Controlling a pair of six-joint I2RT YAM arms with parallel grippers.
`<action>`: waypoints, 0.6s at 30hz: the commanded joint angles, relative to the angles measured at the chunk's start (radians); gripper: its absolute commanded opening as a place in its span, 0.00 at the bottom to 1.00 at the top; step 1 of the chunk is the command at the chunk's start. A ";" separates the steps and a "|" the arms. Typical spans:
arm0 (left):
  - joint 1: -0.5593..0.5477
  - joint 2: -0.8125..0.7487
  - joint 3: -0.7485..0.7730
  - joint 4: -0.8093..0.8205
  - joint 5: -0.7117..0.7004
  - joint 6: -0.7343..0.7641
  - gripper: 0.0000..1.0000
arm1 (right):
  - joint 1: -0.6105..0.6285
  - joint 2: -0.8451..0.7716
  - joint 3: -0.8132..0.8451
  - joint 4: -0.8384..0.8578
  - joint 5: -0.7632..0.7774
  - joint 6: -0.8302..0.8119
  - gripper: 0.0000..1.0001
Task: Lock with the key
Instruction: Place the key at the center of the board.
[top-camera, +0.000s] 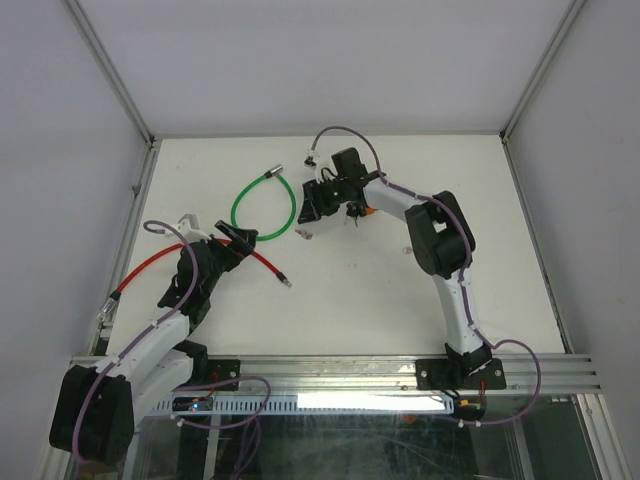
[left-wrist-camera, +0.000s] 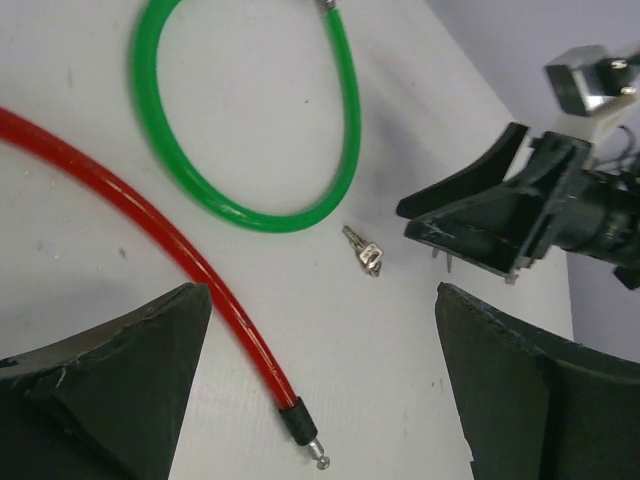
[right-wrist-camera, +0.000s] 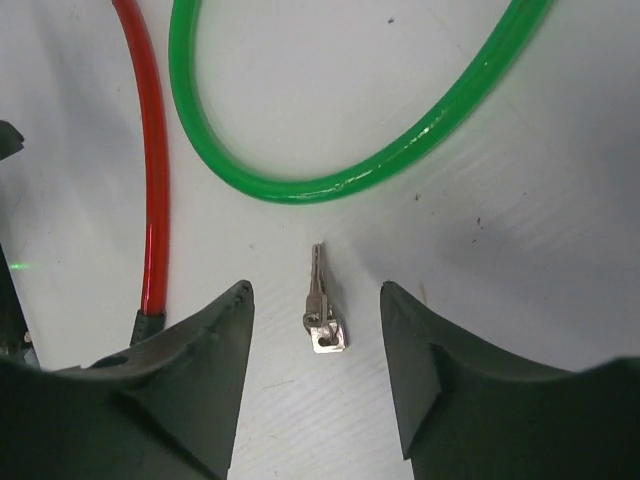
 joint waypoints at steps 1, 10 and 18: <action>-0.007 0.064 0.093 -0.158 -0.052 -0.130 0.96 | 0.007 -0.164 0.026 -0.093 0.107 -0.166 0.59; -0.007 0.173 0.163 -0.267 -0.061 -0.210 0.95 | 0.001 -0.670 -0.258 -0.089 0.008 -0.519 0.59; -0.106 0.258 0.320 -0.493 -0.244 -0.238 0.89 | -0.127 -1.059 -0.602 0.042 -0.266 -0.550 0.87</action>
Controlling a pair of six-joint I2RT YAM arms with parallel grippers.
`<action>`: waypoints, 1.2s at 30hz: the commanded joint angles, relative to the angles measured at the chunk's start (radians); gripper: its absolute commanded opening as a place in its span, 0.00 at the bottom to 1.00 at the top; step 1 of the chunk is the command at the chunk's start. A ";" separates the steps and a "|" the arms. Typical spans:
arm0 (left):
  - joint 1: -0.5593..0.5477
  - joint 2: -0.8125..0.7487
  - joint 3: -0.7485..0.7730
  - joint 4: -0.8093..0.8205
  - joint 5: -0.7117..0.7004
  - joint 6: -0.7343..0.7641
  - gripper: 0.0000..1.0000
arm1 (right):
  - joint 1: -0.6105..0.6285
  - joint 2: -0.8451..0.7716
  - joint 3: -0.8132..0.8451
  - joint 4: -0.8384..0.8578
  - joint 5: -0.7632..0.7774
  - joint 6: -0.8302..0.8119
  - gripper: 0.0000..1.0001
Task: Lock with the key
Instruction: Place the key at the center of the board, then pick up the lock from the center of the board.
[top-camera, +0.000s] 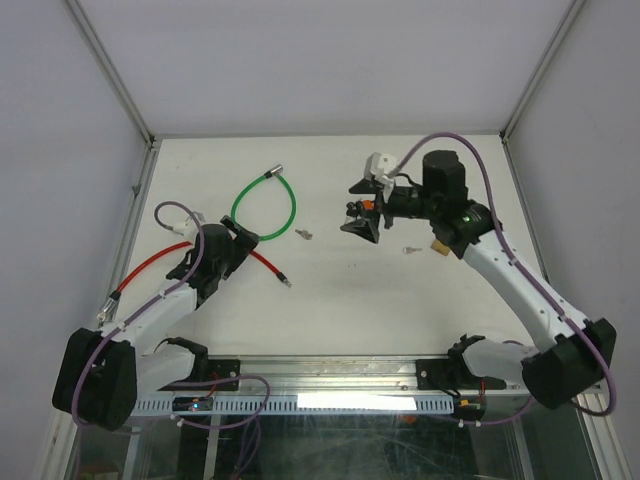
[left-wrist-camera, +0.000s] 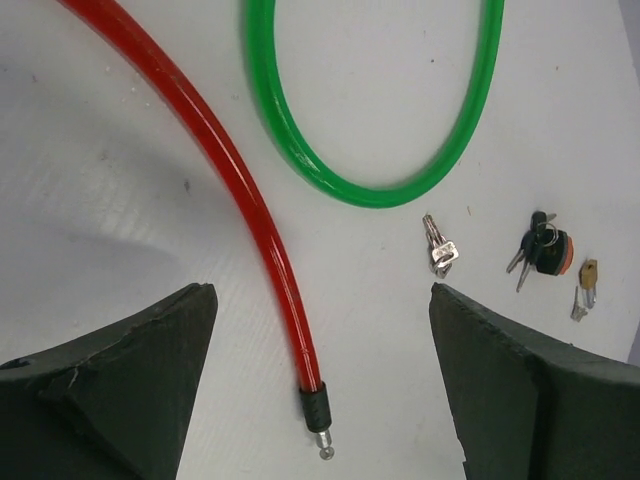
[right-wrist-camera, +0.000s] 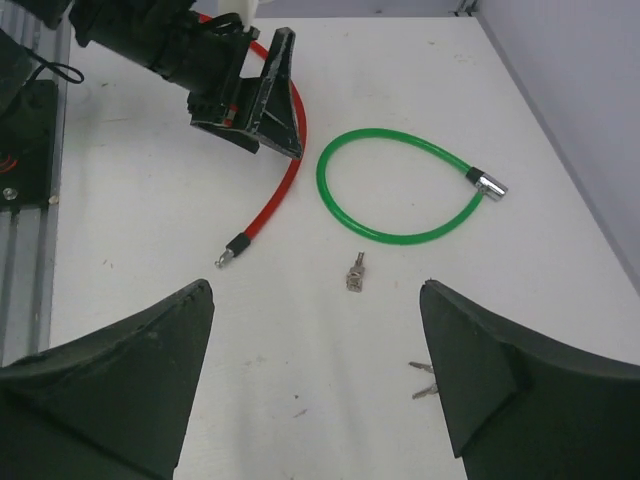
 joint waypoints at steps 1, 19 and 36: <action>-0.106 0.083 0.164 -0.186 -0.200 -0.045 0.90 | -0.147 -0.077 -0.165 0.162 -0.295 0.059 0.87; -0.204 0.567 0.521 -0.526 -0.324 -0.137 0.87 | -0.254 -0.022 -0.290 0.323 -0.417 0.205 0.84; -0.203 0.670 0.600 -0.663 -0.262 -0.174 0.21 | -0.253 -0.047 -0.297 0.320 -0.425 0.197 0.84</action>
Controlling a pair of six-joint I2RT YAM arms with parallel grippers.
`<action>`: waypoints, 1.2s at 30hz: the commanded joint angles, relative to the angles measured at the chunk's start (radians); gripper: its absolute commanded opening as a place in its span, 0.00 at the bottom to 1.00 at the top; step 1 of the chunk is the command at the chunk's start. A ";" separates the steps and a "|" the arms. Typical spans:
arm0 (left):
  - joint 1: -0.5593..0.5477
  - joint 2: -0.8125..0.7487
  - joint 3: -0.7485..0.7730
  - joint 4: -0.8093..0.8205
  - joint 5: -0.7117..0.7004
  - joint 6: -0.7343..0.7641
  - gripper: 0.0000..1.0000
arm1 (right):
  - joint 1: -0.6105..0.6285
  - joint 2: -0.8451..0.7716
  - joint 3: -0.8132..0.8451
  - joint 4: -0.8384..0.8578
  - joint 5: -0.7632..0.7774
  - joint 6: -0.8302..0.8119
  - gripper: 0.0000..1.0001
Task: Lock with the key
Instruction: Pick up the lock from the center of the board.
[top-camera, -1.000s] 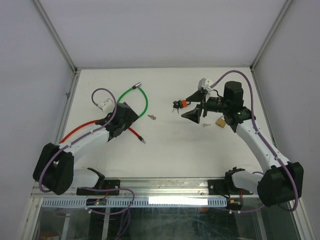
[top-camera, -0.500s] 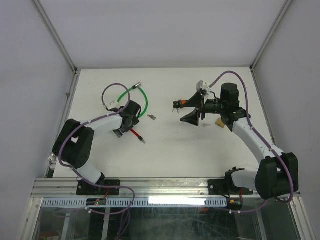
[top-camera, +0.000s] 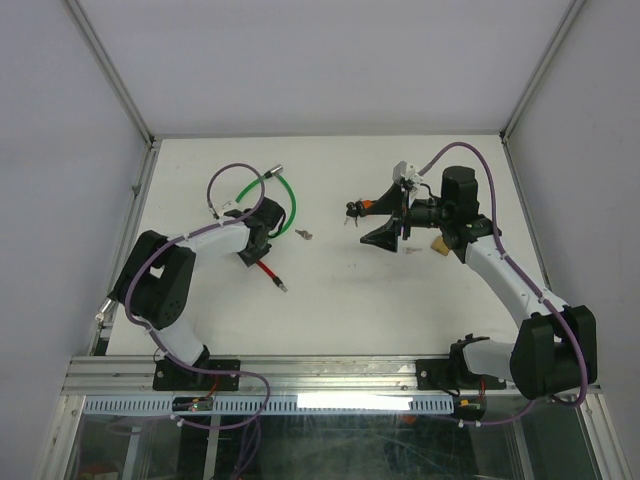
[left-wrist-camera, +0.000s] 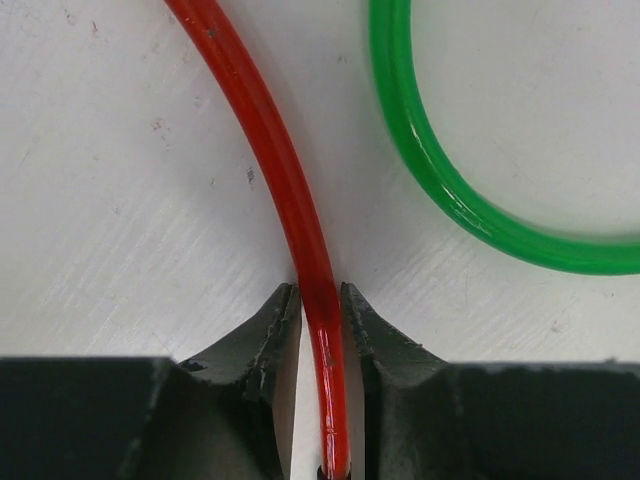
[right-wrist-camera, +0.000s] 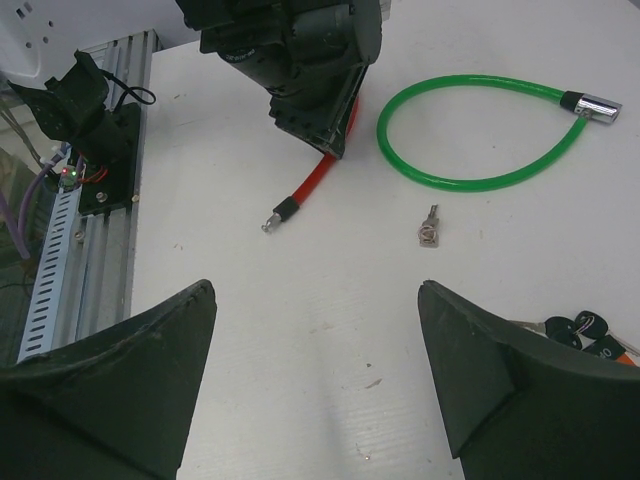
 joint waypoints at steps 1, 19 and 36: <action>-0.003 0.057 0.060 -0.066 0.055 -0.040 0.20 | 0.005 -0.027 0.012 0.040 -0.030 -0.007 0.84; -0.043 -0.151 0.051 -0.089 -0.006 -0.032 0.00 | 0.013 0.004 -0.004 0.075 -0.066 0.033 0.84; -0.242 -0.241 0.143 -0.053 -0.107 0.066 0.00 | 0.069 0.080 -0.059 0.265 -0.081 0.224 0.83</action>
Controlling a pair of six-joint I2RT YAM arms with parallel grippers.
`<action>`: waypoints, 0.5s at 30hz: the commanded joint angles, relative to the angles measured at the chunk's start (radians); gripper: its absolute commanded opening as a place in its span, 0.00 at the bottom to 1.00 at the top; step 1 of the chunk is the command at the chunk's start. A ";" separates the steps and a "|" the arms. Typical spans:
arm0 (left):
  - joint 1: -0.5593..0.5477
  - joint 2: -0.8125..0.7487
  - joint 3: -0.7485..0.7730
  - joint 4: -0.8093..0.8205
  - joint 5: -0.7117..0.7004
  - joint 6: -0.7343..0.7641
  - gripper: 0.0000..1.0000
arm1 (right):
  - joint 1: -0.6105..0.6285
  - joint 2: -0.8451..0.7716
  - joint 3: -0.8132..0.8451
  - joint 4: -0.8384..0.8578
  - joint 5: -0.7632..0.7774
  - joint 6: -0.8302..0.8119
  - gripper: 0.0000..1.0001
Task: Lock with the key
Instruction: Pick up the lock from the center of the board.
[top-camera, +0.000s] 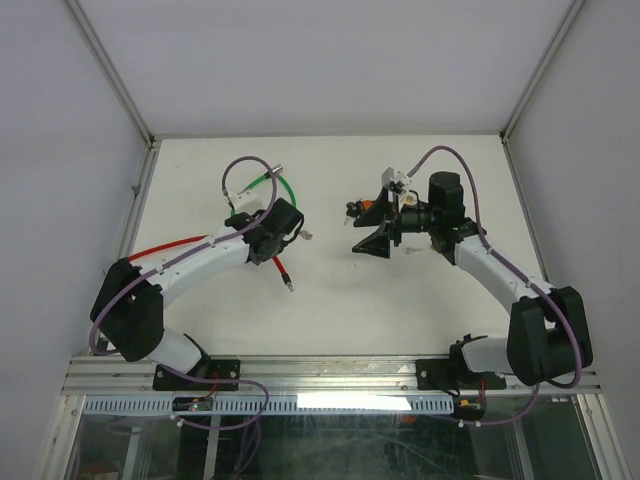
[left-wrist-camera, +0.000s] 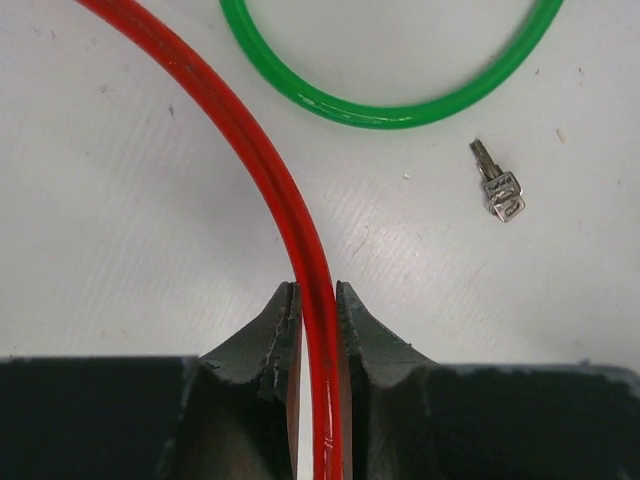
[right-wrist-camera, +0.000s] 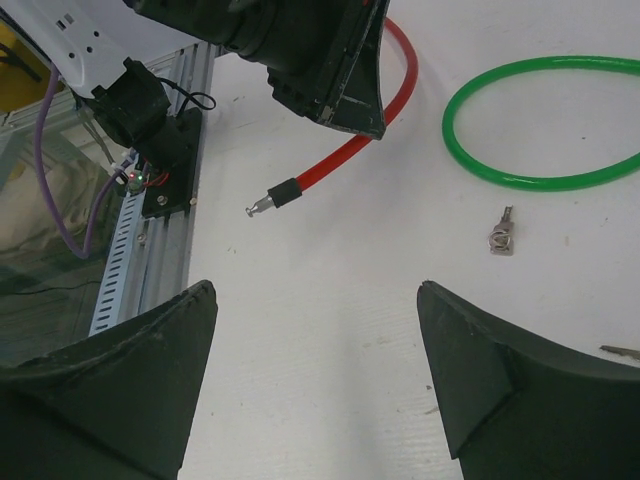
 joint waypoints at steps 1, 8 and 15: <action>-0.059 -0.044 0.048 0.105 -0.022 0.054 0.00 | 0.021 0.016 -0.014 0.136 -0.014 0.107 0.83; -0.094 -0.104 -0.019 0.203 0.007 0.037 0.00 | 0.059 0.065 -0.003 0.118 0.012 0.125 0.83; -0.141 -0.192 -0.119 0.400 0.022 0.074 0.00 | 0.097 0.125 0.022 0.065 0.065 0.138 0.82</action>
